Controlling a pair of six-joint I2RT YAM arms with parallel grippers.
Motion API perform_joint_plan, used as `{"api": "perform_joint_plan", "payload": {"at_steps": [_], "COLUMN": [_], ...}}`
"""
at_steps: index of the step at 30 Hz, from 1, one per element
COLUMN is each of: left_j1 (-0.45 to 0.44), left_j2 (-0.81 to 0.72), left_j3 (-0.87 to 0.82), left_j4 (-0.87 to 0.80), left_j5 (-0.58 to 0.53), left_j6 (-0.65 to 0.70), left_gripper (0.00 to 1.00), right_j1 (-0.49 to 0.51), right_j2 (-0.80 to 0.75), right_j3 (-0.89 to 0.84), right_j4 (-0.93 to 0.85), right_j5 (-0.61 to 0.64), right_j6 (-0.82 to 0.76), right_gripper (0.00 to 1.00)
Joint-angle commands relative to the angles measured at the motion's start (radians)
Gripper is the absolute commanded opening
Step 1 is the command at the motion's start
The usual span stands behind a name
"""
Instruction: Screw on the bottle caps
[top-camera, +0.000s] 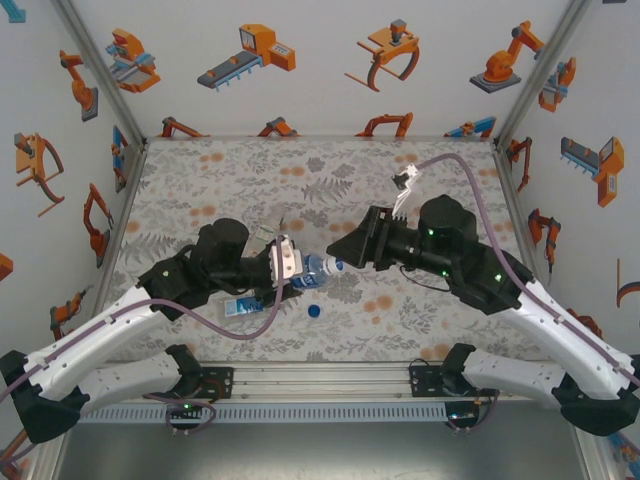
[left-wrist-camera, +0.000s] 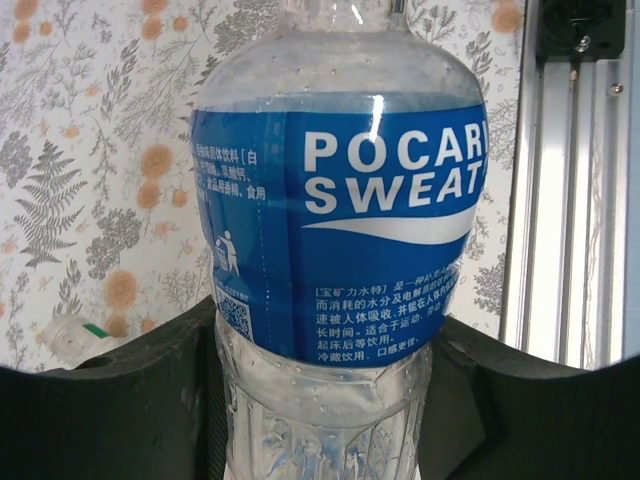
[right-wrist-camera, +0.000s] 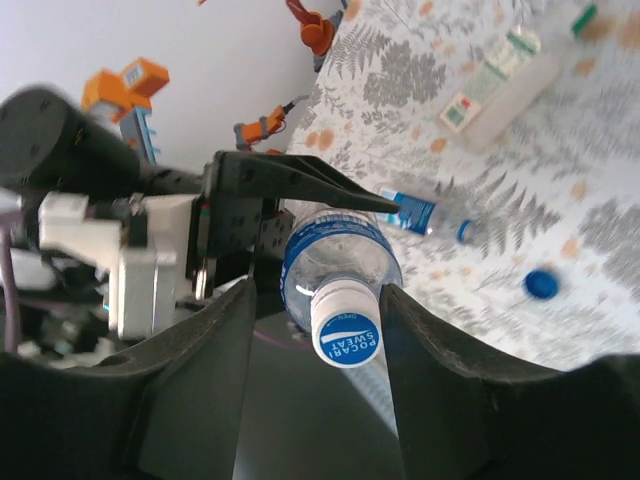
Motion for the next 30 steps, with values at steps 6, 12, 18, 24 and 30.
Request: {"api": "perform_joint_plan", "payload": {"at_steps": [6, 12, 18, 24, 30], "left_j1": [-0.003, -0.004, -0.003, -0.003, -0.004], "left_j2": [-0.024, -0.022, -0.02, -0.018, -0.015], "left_j3": [0.004, 0.008, 0.014, 0.017, 0.018], "left_j4": [-0.007, -0.013, -0.026, -0.027, -0.027], "left_j5": [0.179, 0.225, 0.225, 0.24, 0.245], "left_j6": [0.003, -0.009, -0.015, -0.021, -0.026], "left_gripper": [0.0, 0.0, 0.0, 0.0, 0.0], "right_j1": [-0.004, -0.003, -0.003, -0.003, -0.003], "right_j2": [-0.051, -0.012, 0.017, -0.004, 0.002], "right_j3": [0.076, 0.131, 0.125, 0.045, 0.029], "right_j4": [-0.025, -0.194, -0.195, -0.111, -0.101], "right_j5": [-0.281, -0.518, -0.585, -0.549, -0.554], "right_j6": [-0.911, -1.339, -1.359, -1.319, -1.308], "right_gripper": [0.54, 0.53, 0.51, 0.46, 0.44]}}
